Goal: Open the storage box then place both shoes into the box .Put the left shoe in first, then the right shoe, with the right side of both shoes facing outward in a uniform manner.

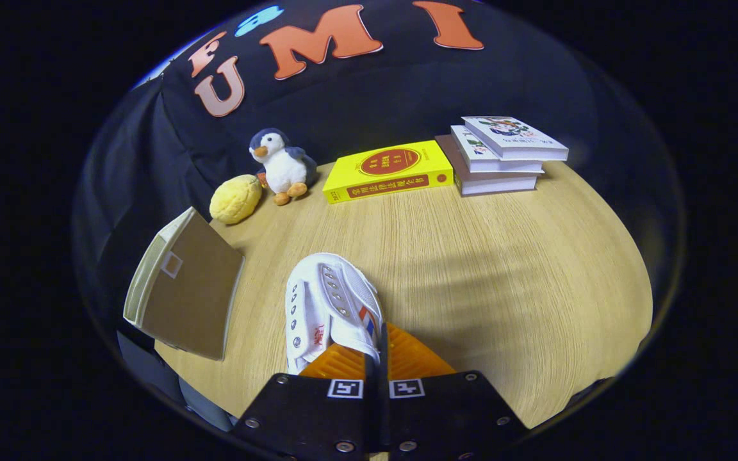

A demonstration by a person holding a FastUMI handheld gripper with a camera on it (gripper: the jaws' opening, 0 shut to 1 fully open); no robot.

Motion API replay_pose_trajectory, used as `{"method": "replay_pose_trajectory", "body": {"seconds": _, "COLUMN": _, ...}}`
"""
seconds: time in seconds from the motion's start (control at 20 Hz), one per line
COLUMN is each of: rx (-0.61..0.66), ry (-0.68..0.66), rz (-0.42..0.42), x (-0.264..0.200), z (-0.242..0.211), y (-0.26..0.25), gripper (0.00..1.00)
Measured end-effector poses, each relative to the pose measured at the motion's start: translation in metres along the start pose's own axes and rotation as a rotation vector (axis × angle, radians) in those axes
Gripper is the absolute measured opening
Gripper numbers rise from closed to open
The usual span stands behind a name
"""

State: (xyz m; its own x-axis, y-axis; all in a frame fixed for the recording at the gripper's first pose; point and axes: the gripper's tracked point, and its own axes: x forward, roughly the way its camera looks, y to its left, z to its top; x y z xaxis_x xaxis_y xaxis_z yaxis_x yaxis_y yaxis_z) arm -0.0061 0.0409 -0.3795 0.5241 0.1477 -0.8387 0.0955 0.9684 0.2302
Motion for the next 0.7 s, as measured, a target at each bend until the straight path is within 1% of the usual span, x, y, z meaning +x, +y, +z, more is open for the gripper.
{"method": "replay_pose_trajectory", "body": {"seconds": 0.2, "rx": 0.003, "ry": -0.059, "rz": 0.041, "x": -0.028, "z": 0.032, "y": 0.042, "gripper": 0.00}}
{"method": "replay_pose_trajectory", "body": {"seconds": 0.4, "rx": 0.000, "ry": -0.100, "rz": 0.078, "x": -0.050, "z": 0.064, "y": 0.096, "gripper": 0.00}}
{"method": "replay_pose_trajectory", "body": {"seconds": 0.7, "rx": 0.024, "ry": -0.090, "rz": 0.124, "x": -0.049, "z": 0.083, "y": 0.187, "gripper": 0.00}}
